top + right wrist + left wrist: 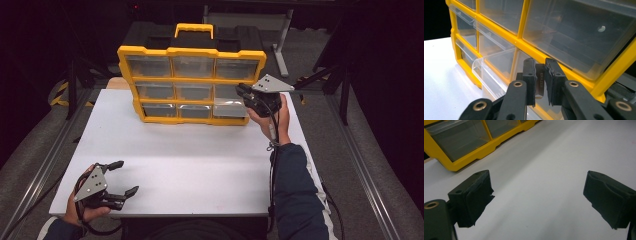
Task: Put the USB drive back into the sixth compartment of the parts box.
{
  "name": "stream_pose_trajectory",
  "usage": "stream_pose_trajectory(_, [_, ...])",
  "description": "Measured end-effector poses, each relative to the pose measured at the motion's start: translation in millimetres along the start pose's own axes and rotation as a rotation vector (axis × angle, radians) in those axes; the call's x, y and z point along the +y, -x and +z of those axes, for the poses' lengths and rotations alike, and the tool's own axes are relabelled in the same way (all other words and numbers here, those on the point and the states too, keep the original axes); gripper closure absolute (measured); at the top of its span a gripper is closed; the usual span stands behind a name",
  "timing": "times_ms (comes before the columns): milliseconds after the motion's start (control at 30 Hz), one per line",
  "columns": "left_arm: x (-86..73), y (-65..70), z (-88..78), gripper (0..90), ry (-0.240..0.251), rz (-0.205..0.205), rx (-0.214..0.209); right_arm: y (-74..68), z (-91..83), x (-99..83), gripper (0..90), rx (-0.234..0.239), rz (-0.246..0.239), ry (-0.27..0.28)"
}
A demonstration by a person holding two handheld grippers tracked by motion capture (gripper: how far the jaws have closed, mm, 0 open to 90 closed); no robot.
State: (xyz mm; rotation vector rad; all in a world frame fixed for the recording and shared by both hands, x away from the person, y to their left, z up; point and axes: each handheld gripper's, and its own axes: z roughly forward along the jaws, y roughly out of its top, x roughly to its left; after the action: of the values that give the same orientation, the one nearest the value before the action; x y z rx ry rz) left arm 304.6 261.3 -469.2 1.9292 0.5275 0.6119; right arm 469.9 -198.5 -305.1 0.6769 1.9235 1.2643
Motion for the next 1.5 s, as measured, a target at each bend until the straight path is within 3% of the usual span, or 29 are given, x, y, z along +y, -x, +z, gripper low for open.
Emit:
stream_pose_trajectory(600, [0.0, 0.3, -0.3, 9.4, 0.001, -0.004, 0.000, -2.9, -0.7, -6.4, 78.2, -0.005, 0.010, -0.006])
stream_pose_trajectory(800, [-0.2, -0.3, -0.4, 9.6, -0.003, -0.002, 0.000, -4.6, -3.6, -7.5, 76.7, -0.031, 0.015, 0.008])
stream_pose_trajectory(1067, [-0.4, 0.2, -0.4, 9.7, -0.002, -0.006, 0.000, -6.5, -12.0, -6.7, 80.9, -0.065, 0.008, 0.035])
stream_pose_trajectory(1133, [-0.3, 0.3, -0.4, 9.8, -0.002, -0.006, 0.001, -7.5, -16.0, -7.1, 83.1, -0.045, 0.004, 0.051])
stream_pose_trajectory(1333, [-0.2, 0.1, -1.2, 9.8, 0.000, -0.005, 0.005, -16.9, -29.3, -9.0, 89.7, -0.056, -0.023, 0.060])
stream_pose_trajectory(1500, [0.2, 0.5, -1.0, 9.7, -0.001, -0.002, 0.006, -23.8, -32.9, -13.8, 89.5, -0.055, -0.035, 0.056])
